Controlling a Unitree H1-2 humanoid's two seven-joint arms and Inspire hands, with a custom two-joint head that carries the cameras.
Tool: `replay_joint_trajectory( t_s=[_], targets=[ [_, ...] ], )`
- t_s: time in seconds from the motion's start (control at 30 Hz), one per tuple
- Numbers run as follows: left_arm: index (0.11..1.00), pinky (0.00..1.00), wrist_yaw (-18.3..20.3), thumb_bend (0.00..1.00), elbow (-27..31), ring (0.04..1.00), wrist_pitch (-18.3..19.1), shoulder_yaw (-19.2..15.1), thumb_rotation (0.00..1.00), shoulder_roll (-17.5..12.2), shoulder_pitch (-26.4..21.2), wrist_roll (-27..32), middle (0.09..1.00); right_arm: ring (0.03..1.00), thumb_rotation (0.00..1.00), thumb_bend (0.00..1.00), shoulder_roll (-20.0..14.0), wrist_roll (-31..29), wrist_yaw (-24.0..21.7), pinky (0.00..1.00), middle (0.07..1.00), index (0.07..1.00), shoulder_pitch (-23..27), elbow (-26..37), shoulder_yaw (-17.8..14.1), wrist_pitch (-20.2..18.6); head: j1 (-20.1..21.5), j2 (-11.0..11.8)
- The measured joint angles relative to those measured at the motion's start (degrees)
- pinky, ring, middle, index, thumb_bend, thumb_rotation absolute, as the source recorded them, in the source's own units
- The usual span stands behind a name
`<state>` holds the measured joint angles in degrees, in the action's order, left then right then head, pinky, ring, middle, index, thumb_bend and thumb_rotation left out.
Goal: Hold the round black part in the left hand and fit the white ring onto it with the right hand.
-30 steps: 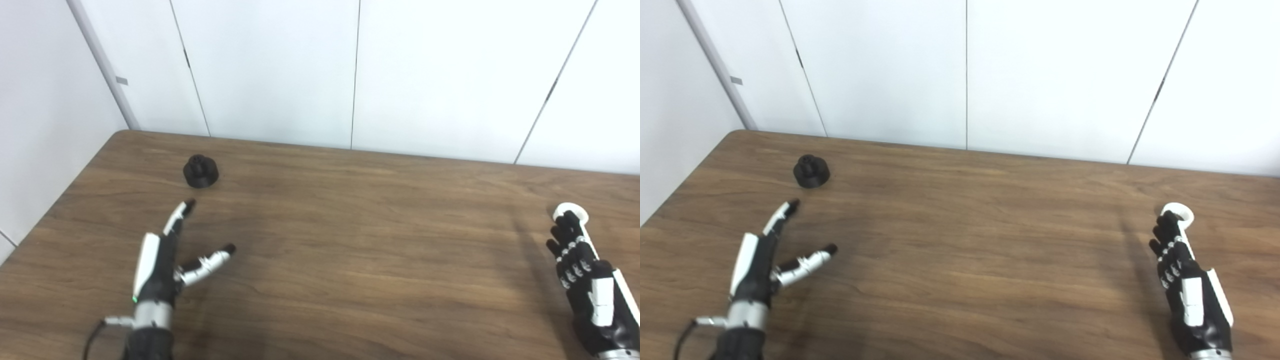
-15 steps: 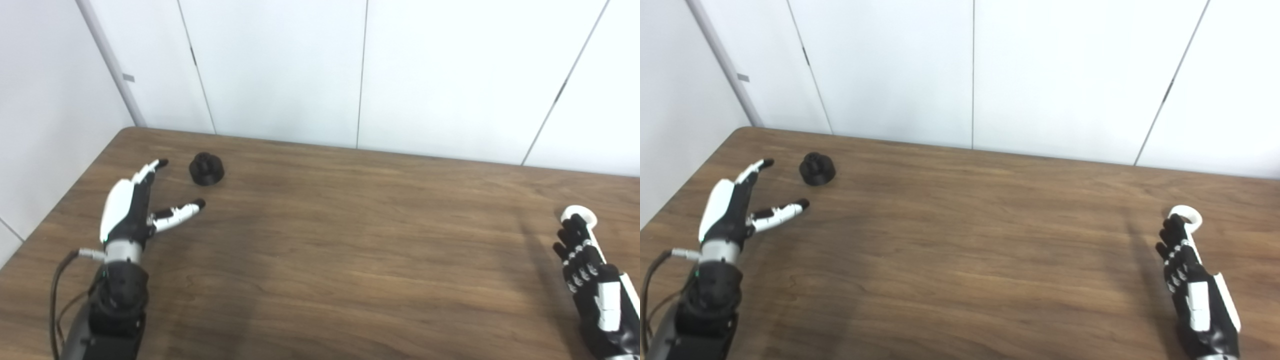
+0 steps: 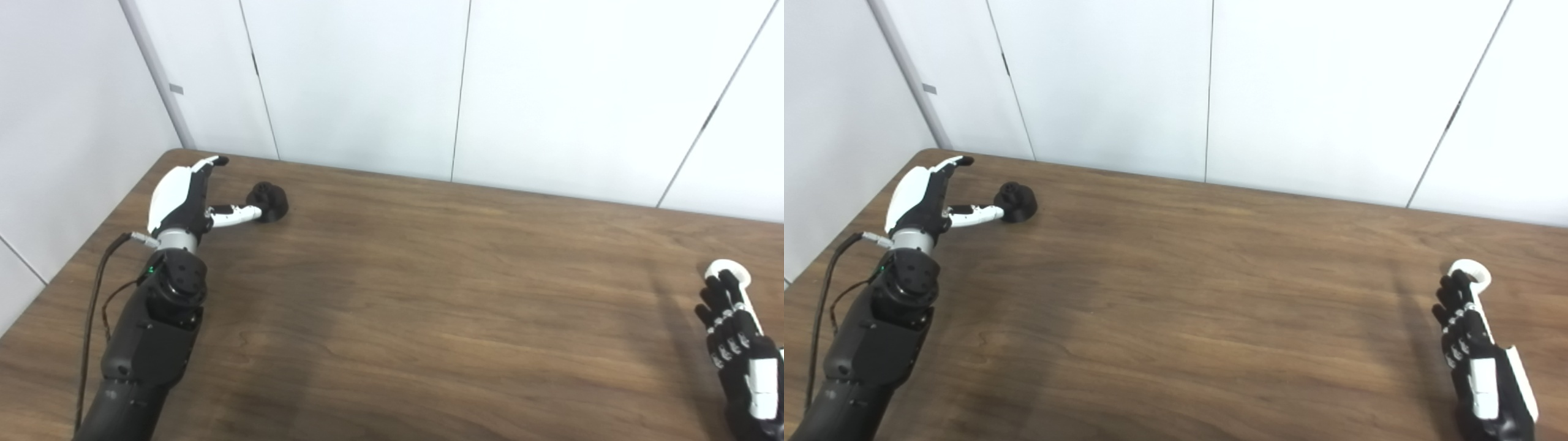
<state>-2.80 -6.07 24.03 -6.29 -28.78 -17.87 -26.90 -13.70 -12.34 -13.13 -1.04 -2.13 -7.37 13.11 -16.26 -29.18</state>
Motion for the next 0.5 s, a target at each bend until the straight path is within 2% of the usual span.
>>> replay_joint_trajectory(
  t_s=[0.13, 0.5],
  targets=[
    [0.854, 0.99, 1.25, 0.93, -3.41, 1.000, 0.92, 1.74, 0.30, -0.89, -1.88, -0.45, 0.947, 0.993, 0.97, 0.72, 0.00, 0.01, 0.00, 1.00, 0.986, 1.000, -0.06, 0.02, 0.00, 0.39, 0.18, 0.00],
    [0.849, 1.00, 2.09, 0.96, -11.76, 1.000, 2.01, 5.49, 0.33, -1.75, -6.69, -1.12, 0.953, 0.982, 0.97, 0.71, 0.03, 0.33, 0.08, 1.00, 0.974, 1.000, -0.24, 0.42, 0.01, 0.41, 0.79, 0.09]
  ],
)
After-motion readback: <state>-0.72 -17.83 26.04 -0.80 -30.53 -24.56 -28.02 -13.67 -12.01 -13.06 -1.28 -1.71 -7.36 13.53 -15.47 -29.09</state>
